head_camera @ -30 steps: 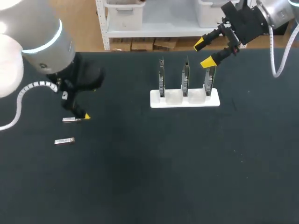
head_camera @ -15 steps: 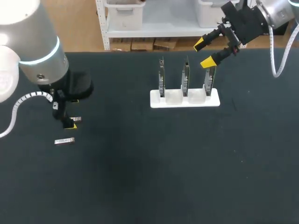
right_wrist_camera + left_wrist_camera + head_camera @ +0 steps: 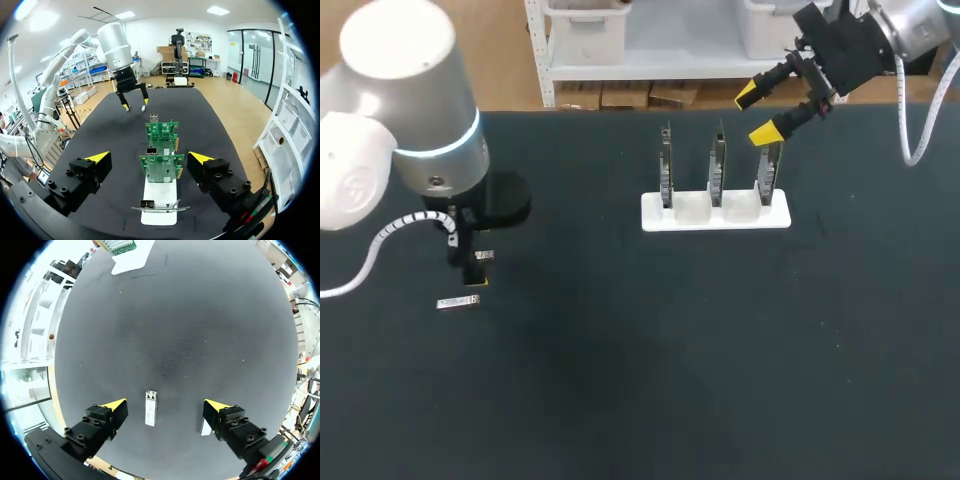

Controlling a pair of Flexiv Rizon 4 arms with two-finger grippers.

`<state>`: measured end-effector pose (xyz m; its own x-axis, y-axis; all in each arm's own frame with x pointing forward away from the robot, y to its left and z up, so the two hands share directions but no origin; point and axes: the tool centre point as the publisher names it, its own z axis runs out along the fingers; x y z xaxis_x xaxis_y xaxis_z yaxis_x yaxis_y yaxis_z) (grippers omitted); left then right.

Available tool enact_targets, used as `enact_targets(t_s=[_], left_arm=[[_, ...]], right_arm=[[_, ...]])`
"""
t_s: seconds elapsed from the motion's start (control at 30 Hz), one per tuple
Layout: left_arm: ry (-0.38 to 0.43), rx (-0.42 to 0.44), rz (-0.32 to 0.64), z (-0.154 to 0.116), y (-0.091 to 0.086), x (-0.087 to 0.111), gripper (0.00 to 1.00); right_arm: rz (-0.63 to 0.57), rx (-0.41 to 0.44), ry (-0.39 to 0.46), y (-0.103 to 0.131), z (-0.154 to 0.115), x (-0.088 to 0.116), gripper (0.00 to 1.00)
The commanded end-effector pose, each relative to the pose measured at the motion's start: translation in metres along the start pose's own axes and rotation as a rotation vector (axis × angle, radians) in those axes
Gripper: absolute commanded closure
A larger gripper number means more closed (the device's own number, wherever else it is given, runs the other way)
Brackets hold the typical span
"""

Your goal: Pick up the optical module with the left hand, and insert it into the network port with the right hand.

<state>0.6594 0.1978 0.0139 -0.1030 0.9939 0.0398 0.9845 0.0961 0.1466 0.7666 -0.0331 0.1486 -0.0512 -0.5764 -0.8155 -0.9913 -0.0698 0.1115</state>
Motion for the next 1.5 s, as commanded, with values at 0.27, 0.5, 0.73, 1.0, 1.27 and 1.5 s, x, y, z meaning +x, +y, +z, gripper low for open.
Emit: enact_targets(t_s=[0.27,0.5,0.73,1.0,1.27,1.5], left_arm=[[0.012,0.008,-0.029,0.004,0.005,0.005,0.0],[0.016,0.009,-0.058,0.009,0.005,0.012,0.0],[0.021,0.014,-0.068,0.01,0.006,0.013,0.0],[0.021,0.007,-0.066,0.007,0.008,0.012,0.0],[0.024,0.004,-0.066,0.009,0.011,0.014,0.0],[0.034,0.021,-0.087,0.018,0.011,0.016,0.0]], right_arm=[[-0.001,0.004,0.0,0.002,0.0,0.0,0.0],[-0.001,0.004,0.0,0.002,0.0,0.0,0.0],[-0.001,0.004,0.0,0.002,0.0,0.0,0.0],[-0.001,0.004,0.0,0.002,0.0,0.0,0.0],[-0.001,0.004,0.0,0.002,0.0,0.0,0.0],[-0.001,0.004,0.0,0.002,0.0,0.0,0.0]])
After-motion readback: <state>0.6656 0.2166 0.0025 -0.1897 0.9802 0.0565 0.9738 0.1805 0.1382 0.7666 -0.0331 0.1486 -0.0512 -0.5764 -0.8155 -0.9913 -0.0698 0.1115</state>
